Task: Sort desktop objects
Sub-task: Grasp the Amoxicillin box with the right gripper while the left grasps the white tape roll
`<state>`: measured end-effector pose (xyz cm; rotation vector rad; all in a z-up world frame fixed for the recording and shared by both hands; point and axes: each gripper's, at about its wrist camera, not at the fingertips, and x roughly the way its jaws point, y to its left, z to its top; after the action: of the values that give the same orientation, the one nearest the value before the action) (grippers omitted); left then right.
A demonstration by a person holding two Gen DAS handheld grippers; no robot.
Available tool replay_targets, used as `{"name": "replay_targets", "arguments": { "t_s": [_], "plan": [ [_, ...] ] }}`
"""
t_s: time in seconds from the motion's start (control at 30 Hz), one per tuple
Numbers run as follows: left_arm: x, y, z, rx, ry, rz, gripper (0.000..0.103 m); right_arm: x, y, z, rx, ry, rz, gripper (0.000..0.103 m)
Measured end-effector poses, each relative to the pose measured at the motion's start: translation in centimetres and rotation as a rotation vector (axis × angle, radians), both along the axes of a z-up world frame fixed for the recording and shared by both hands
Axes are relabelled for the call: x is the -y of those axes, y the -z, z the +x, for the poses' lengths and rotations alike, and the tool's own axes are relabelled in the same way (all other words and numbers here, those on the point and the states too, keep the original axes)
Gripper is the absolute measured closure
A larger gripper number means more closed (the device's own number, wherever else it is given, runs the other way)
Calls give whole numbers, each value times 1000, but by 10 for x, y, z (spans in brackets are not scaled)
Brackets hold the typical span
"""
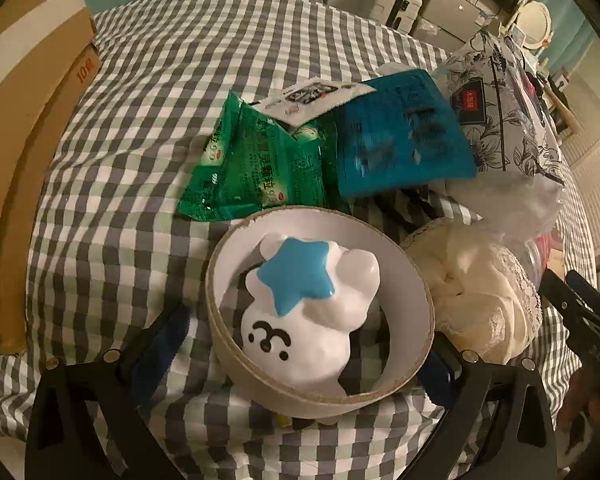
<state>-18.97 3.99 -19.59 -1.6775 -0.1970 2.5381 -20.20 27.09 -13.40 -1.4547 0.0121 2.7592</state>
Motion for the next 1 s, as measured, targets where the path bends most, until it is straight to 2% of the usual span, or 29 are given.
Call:
{"name": "replay_targets", "arguments": {
  "t_s": [0.07, 0.13, 0.23, 0.27, 0.37, 0.43, 0.57, 0.63, 0.73, 0.83, 0.9, 0.93, 0.97, 1.0],
  "plan": [
    [4, -3, 4, -22, -12, -13, 31, 2, 1, -1, 3, -5, 13, 0],
    [11, -6, 5, -35, -26, 1, 35, 5, 2, -1, 2, -10, 30, 0],
    [21, -12, 11, -43, -47, 23, 35, 11, 6, 1, -3, -26, 70, 0],
    [24, -15, 13, -57, -52, 20, 40, 13, 6, 1, -2, -28, 79, 0],
    [30, -26, 20, -98, -45, 20, 42, 12, 3, 6, 5, -15, 66, 0],
    [31, -35, 27, -129, -36, 24, 43, 4, -2, 14, 23, 27, -19, 0],
    [32, -43, 28, -168, -22, 47, 49, -31, -11, 41, 32, 205, -401, 0],
    [9, -44, 21, -180, -22, 39, 55, -39, -13, 47, 25, 253, -470, 0],
    [8, -50, 23, -216, -29, 40, 69, -44, -14, 44, 20, 327, -529, 0],
    [8, -48, 18, -220, -19, 60, 69, -53, -6, 32, 23, 517, -714, 0],
    [6, -43, 15, -220, -21, 63, 69, -56, 4, 15, 72, 591, -762, 0],
    [5, -45, 16, -228, -22, 66, 65, -52, 11, 2, 112, 618, -743, 0],
    [5, -45, 15, -231, -20, 67, 50, -49, 16, -5, 141, 639, -716, 0],
    [5, -43, 13, -222, -20, 70, 39, -45, 25, -14, 178, 669, -682, 0]
  ]
}}
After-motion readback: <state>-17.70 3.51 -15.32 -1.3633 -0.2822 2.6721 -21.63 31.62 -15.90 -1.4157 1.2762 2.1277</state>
